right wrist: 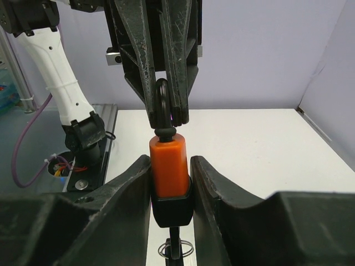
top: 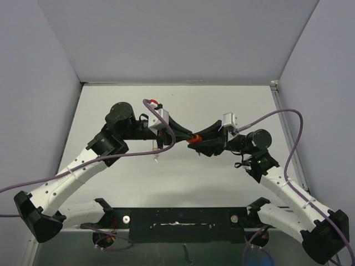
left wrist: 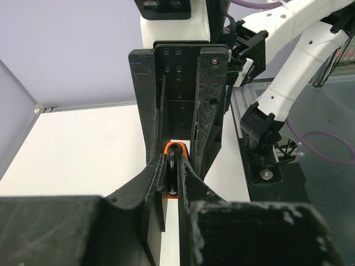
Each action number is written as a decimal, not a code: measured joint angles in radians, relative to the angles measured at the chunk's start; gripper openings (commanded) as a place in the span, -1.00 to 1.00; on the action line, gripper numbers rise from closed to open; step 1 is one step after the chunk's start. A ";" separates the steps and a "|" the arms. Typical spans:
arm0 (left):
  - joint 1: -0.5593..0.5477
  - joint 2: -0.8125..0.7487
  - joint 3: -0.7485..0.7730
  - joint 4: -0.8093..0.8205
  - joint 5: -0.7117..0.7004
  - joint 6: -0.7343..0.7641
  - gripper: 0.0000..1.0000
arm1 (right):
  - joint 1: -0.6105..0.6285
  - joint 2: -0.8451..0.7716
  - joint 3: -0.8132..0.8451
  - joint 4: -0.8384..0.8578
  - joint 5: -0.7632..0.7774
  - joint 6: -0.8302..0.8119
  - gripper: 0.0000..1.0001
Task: Lock with the key
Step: Lock the lock.
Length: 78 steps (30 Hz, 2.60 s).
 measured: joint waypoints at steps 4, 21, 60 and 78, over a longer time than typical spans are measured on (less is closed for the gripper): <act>0.000 0.008 0.002 0.003 0.000 -0.001 -1.00 | -0.001 0.000 0.008 -0.028 0.000 -0.012 -1.00; 0.000 0.041 -0.011 0.074 -0.001 -0.010 -1.00 | -0.005 0.000 0.056 -0.168 0.023 -0.072 -1.00; 0.021 0.035 -0.147 0.562 0.032 -0.114 -1.00 | -0.012 0.092 0.179 -0.008 -0.004 0.053 -1.00; 0.052 0.048 -0.152 0.676 0.046 -0.153 -1.00 | 0.014 0.171 0.283 0.013 -0.035 0.074 -1.00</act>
